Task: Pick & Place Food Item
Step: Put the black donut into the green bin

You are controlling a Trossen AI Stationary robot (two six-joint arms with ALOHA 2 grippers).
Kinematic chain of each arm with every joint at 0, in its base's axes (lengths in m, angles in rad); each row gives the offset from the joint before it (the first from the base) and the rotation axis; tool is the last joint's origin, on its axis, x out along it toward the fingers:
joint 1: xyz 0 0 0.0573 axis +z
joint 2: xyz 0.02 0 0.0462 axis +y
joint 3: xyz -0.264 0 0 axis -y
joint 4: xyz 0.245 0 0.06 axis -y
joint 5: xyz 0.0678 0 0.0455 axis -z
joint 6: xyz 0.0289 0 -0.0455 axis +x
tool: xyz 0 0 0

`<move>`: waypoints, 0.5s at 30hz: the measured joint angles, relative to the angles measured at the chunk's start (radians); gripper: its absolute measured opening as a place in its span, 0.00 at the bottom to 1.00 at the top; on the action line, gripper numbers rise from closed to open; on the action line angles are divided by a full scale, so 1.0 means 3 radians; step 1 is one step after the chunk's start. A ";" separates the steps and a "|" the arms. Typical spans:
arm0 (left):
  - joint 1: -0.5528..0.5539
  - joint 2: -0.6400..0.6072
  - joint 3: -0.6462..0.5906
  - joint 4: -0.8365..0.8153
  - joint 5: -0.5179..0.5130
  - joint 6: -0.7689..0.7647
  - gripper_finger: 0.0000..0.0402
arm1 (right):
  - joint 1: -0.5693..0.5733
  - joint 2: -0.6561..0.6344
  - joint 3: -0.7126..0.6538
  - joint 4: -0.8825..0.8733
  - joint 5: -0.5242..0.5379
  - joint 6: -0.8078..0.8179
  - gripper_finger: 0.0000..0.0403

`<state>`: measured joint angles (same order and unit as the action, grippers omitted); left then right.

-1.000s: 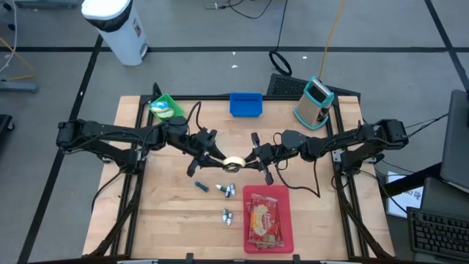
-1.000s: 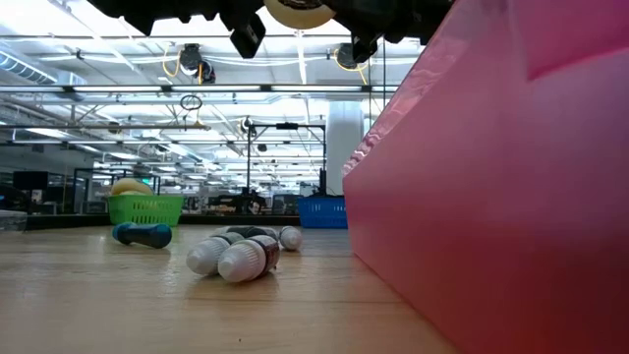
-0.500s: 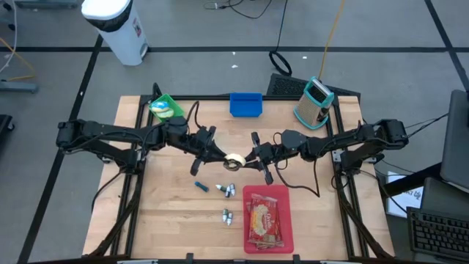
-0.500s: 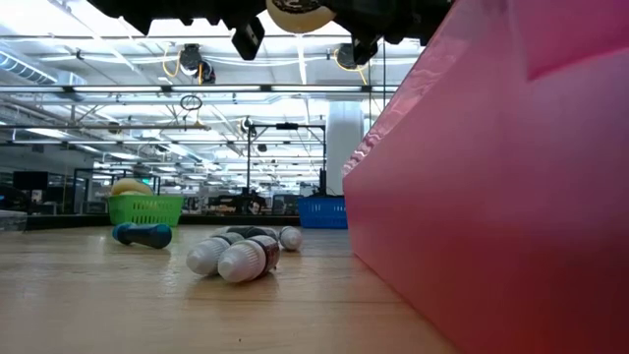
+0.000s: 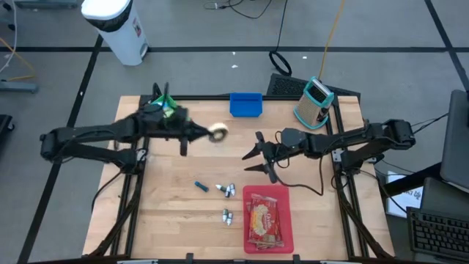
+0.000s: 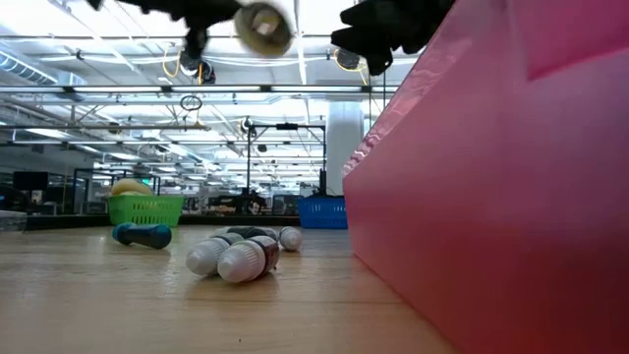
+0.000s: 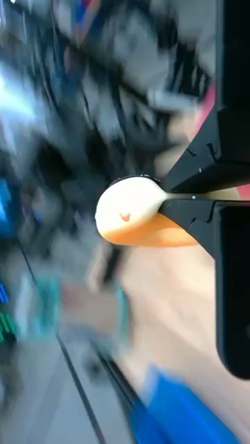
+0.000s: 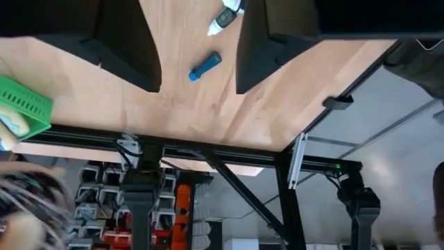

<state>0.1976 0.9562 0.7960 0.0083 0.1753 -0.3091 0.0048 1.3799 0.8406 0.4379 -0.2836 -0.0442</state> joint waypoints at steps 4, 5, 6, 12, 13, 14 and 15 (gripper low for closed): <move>0.0128 -0.0435 -0.0003 -0.0806 -0.0733 -0.0054 0.01 | 0.0002 -0.0086 -0.0001 -0.0106 -0.0005 0.0010 0.47; 0.0168 -0.0527 -0.0003 -0.1029 -0.0917 -0.0088 0.01 | 0.0003 -0.0103 -0.0001 -0.0123 -0.0006 0.0002 0.47; 0.0214 -0.0605 -0.0003 -0.1242 -0.1074 -0.0116 0.01 | 0.0001 -0.0108 0.0000 -0.0114 -0.0006 -0.0019 0.47; 0.0677 -0.0900 -0.0003 -0.2125 -0.1285 -0.0215 0.01 | 0.0000 -0.0106 0.0000 -0.0142 -0.0005 -0.0241 0.44; 0.0776 -0.0907 -0.0003 -0.2206 -0.1286 -0.0262 0.01 | 0.0001 -0.0106 0.0000 -0.0159 -0.0005 -0.0281 0.43; 0.0869 -0.0907 -0.0003 -0.2265 -0.1274 -0.0304 0.01 | 0.0001 -0.0106 -0.0001 -0.0186 -0.0006 -0.0328 0.43; 0.0951 -0.0901 -0.0003 -0.2306 -0.1228 -0.0314 0.01 | 0.0001 -0.0105 -0.0001 -0.0203 -0.0006 -0.0358 0.42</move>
<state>0.4830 0.6860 0.7952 -0.6833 -0.1932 -0.4032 0.0051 1.3483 0.8402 0.3770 -0.2855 -0.1515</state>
